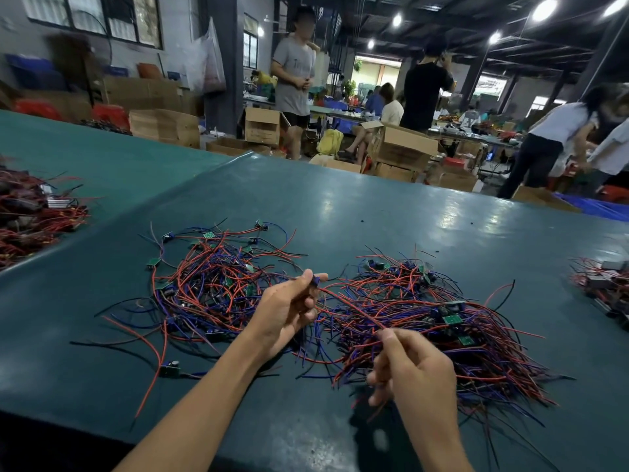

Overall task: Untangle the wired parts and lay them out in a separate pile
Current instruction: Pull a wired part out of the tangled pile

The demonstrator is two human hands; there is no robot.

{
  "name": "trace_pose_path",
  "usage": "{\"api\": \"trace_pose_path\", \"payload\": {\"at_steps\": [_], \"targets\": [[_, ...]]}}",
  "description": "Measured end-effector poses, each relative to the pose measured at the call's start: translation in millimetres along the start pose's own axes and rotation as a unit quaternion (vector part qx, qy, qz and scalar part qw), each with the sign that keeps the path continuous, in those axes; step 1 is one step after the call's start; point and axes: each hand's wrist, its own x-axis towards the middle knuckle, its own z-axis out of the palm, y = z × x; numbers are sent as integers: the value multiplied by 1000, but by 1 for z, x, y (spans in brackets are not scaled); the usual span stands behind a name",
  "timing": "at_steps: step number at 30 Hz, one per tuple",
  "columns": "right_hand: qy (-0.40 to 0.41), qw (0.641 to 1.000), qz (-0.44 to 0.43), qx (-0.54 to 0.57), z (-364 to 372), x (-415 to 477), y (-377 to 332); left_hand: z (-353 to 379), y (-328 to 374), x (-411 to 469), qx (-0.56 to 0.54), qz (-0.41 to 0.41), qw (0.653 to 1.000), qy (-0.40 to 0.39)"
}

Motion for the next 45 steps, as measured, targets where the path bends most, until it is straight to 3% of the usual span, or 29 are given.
{"api": "trace_pose_path", "payload": {"at_steps": [2,5,8,13,19,24,27,29,32,35,40,45], "targets": [[60,997,-3,56,6,-2,1,-3,2,0,-36,10,999,-8],[125,982,-142,-27,19,-10,12,-3,4,-2,-52,17,998,-6],[55,960,-257,-99,42,-16,22,-1,5,-4,-52,17,999,-4],[-97,936,-263,-211,64,-13,38,1,5,-8,-55,11,998,-20],[-99,918,-309,-227,61,-19,43,6,5,-9,-29,11,999,-22],[-84,962,-198,-168,61,-16,41,6,6,-9,-38,1,999,-27],[-76,996,-16,37,64,-9,24,7,8,-12,-49,-1,997,-57],[-80,978,85,174,65,-4,8,7,9,-13,-72,6,994,-86],[-84,941,162,285,69,7,-10,7,11,-17,-71,21,990,-119],[-73,931,168,316,71,17,-20,7,13,-19,-41,23,989,-140],[-84,979,42,181,58,28,-24,0,11,-14,-69,45,990,-118],[-131,978,6,160,48,32,-19,-1,9,-10,-84,65,986,-131]]}}
